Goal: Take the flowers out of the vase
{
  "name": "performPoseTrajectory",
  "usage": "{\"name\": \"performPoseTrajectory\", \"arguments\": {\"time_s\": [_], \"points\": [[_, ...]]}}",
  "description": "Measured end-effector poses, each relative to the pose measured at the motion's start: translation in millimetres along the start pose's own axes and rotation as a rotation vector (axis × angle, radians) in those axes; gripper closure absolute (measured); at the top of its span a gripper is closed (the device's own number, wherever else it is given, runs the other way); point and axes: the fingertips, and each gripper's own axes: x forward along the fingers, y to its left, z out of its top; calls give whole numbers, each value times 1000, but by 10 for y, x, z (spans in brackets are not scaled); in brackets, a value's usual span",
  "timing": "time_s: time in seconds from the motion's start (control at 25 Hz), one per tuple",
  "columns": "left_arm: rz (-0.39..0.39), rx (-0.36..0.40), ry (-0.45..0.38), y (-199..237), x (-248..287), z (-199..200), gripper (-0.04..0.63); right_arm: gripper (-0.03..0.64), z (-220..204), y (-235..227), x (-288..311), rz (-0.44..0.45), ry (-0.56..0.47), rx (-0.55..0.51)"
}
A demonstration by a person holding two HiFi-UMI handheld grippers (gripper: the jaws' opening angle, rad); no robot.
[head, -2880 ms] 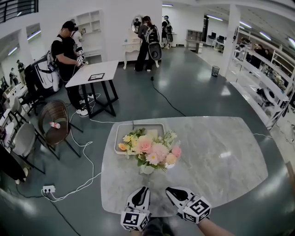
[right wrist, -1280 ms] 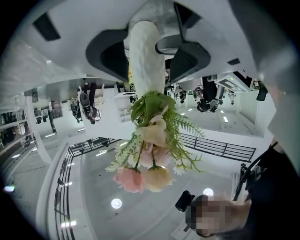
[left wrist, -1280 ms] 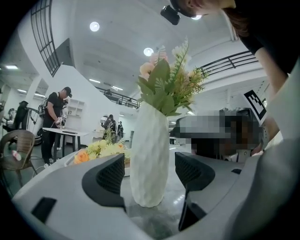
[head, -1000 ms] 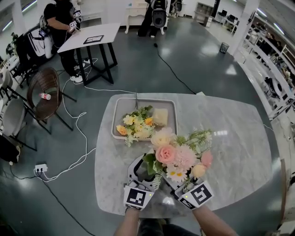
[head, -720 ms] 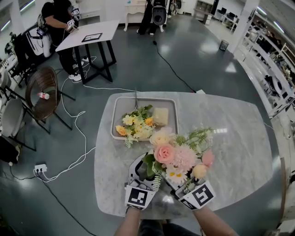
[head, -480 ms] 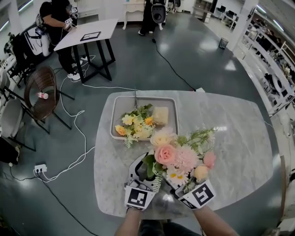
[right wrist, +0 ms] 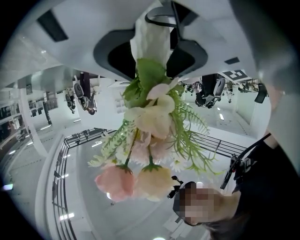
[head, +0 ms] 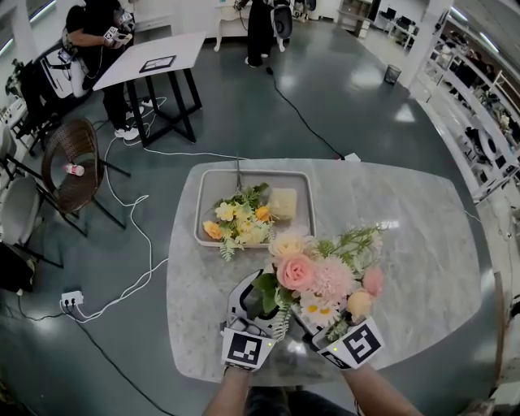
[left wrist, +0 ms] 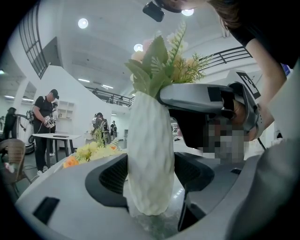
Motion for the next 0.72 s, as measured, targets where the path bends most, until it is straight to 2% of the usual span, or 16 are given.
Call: {"name": "performPoseTrajectory", "arguments": {"time_s": [0.32, 0.72], "points": [[-3, -12, -4, -9, 4, -1, 278, 403, 184, 3, -22, -10, -52, -5], [-5, -7, 23, -16, -42, -9, 278, 500, 311, 49, -13, -13, -48, -38]]}}
